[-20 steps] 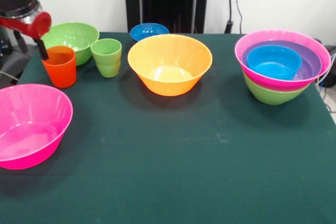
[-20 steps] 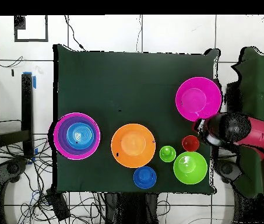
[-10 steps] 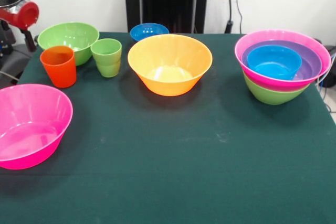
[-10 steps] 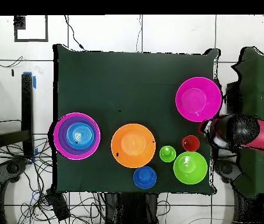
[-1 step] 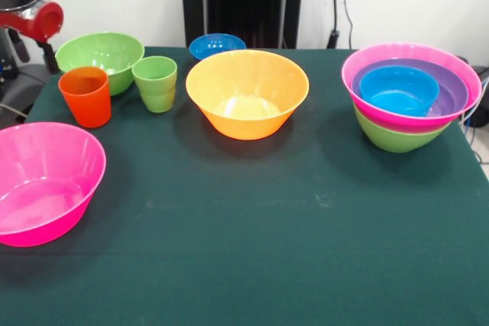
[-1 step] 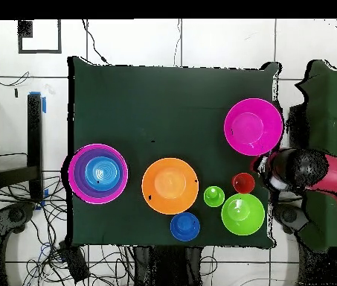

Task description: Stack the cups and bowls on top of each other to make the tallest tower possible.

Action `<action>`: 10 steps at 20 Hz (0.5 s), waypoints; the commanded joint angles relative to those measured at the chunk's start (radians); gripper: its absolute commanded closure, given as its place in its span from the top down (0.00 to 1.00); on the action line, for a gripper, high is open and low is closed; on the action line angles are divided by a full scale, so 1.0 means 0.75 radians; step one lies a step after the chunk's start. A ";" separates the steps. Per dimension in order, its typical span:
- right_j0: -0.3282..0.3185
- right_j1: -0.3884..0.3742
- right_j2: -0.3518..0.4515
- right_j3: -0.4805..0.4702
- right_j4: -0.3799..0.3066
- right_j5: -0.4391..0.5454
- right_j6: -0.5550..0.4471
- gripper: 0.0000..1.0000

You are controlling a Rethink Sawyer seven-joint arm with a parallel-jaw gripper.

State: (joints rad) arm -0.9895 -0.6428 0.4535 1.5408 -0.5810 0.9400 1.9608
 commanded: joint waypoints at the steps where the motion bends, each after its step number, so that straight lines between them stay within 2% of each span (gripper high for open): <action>1: 0.051 0.060 0.008 0.135 -0.033 -0.068 -0.124 1.00; 10: 0.071 0.102 -0.007 0.183 -0.035 -0.156 -0.029 1.00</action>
State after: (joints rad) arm -0.9847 -0.6348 0.4520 1.5957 -0.5808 0.9167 1.9608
